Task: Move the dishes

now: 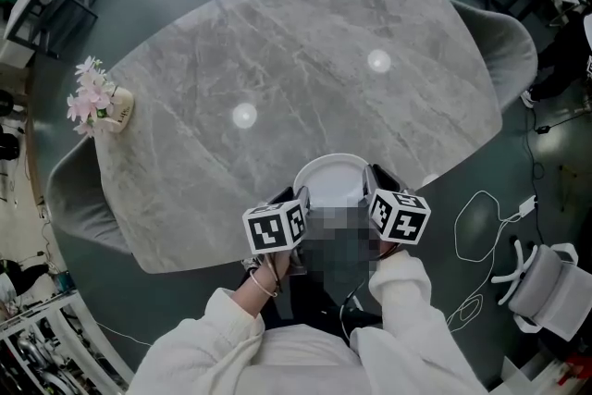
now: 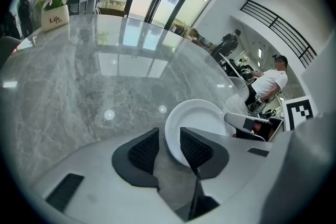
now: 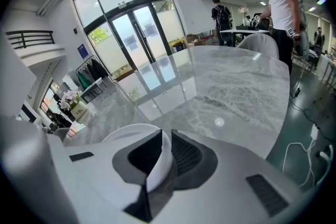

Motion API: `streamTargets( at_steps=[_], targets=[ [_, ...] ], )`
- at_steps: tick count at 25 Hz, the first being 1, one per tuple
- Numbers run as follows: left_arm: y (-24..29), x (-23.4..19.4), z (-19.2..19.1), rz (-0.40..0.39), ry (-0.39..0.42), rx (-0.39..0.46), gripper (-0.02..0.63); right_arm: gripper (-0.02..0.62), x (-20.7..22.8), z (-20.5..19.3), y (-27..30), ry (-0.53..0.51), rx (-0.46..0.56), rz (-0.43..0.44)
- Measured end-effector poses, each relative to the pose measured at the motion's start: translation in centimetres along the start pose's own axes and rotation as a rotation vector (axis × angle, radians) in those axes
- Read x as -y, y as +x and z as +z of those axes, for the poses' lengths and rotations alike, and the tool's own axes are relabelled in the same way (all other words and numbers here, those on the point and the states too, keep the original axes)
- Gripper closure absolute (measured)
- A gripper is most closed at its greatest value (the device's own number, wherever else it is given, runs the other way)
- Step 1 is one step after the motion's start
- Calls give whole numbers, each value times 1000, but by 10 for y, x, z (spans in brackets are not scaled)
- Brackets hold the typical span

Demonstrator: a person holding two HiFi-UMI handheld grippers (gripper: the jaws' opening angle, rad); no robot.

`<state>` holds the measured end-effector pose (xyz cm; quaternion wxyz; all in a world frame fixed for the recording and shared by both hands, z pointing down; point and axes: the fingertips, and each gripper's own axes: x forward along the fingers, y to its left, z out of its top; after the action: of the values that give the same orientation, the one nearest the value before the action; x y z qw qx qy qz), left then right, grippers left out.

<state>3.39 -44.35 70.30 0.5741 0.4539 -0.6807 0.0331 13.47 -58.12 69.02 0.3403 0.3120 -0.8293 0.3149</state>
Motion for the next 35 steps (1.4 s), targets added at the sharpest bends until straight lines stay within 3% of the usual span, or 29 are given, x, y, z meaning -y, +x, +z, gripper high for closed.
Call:
streamTargets(
  at_steps=[21,29,35],
  targets=[
    [-64,-22,25,-14,30,92,491,485,-9,0,-43,66,85,-64],
    [-119,-40,42,-40,66,156,491,485,-37,-11,-73,111,132,-109],
    [-170,-68,50,-76,94,193,513,486,-81,-19,-102,143,185,-134]
  ],
)
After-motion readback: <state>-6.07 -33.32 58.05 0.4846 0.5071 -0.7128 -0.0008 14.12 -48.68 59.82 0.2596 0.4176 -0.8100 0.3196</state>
